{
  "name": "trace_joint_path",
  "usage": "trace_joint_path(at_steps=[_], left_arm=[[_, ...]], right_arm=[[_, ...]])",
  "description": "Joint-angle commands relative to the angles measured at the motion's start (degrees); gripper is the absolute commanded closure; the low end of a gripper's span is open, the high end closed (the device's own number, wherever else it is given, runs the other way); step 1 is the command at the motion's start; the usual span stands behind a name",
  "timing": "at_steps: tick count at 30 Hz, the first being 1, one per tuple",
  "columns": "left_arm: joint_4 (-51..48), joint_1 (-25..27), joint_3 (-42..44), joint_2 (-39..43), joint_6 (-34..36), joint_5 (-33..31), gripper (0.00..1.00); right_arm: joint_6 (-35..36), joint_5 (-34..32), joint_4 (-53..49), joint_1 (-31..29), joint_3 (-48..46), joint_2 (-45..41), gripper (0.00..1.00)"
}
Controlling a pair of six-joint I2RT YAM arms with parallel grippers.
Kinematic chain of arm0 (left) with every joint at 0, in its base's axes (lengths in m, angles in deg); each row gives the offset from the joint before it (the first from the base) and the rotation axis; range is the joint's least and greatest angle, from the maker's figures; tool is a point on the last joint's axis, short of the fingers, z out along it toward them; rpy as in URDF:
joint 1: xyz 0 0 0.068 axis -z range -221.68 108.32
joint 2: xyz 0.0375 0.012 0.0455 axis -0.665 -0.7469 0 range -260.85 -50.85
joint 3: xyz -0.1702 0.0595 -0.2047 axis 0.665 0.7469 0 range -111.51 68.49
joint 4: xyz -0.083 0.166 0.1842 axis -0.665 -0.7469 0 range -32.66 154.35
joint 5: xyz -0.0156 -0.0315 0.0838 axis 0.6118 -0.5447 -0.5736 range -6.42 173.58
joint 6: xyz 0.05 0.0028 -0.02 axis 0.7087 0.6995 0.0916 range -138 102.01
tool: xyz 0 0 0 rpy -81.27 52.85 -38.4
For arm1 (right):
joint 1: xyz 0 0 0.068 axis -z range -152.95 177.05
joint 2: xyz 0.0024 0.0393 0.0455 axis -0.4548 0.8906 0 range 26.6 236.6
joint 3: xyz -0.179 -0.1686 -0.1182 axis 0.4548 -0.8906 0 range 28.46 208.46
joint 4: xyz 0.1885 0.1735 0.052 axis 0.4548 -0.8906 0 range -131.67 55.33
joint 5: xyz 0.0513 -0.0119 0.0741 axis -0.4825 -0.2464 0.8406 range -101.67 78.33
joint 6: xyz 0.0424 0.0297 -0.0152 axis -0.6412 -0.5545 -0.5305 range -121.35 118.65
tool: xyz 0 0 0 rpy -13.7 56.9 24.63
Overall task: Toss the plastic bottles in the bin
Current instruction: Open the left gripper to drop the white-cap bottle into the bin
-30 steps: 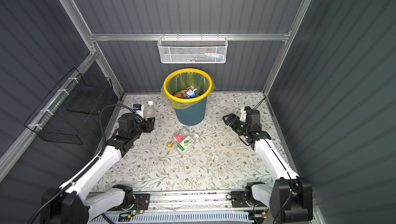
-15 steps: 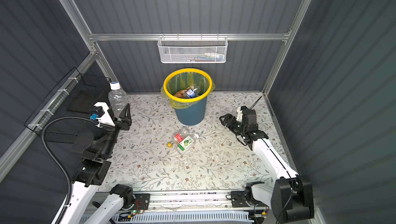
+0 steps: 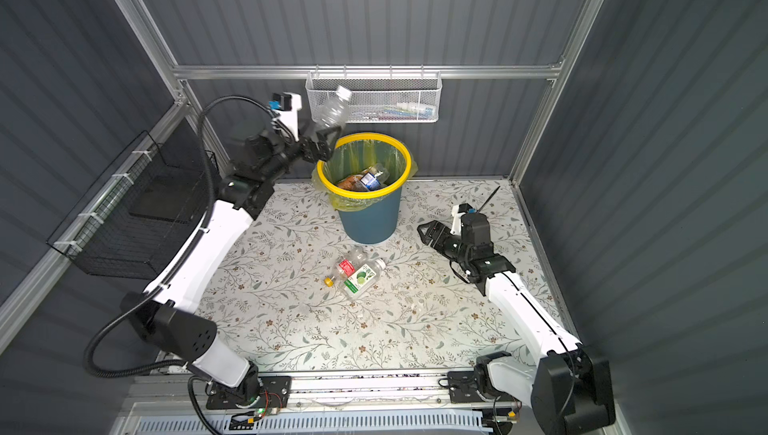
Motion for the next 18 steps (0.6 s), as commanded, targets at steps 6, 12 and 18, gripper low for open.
trace_joint_path(at_steps=[6, 12, 18], left_arm=[[-2.4, -1.3, 5.3, 10.2, 0.1, -7.3, 0.00], [-4.1, -6.5, 15.2, 17.4, 0.5, -9.3, 0.00], [-11.0, -12.5, 24.5, 22.3, 2.7, -9.8, 0.00]], right_arm=[[1.2, -2.8, -0.9, -0.2, -0.2, 0.5, 0.17], [-1.3, -5.3, -4.5, -3.7, 3.2, 5.3, 0.16], [-6.3, -10.3, -7.3, -10.4, 4.8, 9.5, 0.14]])
